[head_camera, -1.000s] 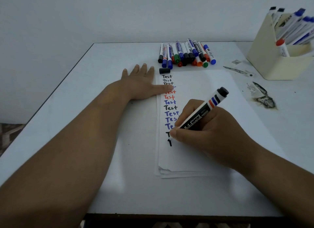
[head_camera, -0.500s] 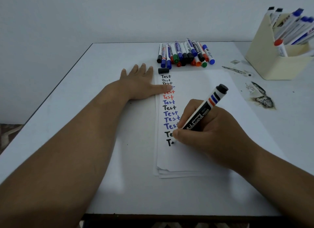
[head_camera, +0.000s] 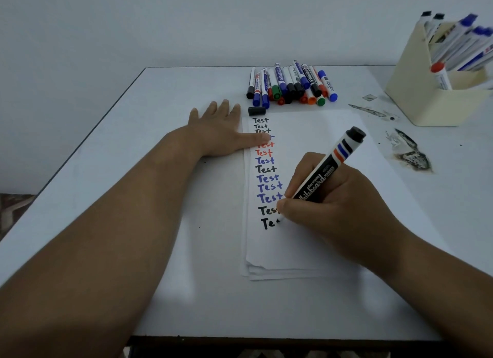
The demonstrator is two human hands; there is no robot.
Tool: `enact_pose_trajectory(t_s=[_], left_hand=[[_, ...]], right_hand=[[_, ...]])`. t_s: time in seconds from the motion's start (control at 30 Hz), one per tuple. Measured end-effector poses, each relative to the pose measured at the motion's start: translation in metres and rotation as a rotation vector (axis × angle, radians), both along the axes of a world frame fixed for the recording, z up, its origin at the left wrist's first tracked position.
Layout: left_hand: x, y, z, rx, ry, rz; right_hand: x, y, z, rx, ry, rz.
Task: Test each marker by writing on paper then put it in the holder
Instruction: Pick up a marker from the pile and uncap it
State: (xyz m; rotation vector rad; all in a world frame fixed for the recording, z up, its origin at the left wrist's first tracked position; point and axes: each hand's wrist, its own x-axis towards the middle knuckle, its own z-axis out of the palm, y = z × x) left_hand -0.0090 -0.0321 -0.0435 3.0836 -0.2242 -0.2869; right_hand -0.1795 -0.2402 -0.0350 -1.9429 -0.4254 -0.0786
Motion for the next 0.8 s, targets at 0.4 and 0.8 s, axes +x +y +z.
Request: enact_pose_trajectory(t_s=[0.4,0.8], left_hand=[[-0.0002,-0.0003,0.0003,0.005,0.004,-0.006],[0.0001,0.0006,-0.0008,0.001,-0.002,-0.009]], right_hand=[[-0.0003,0.0012,0.0021,-0.010,0.018,0.023],[-0.0001,-0.0004,0.0018,-0.004,0.012,-0.021]])
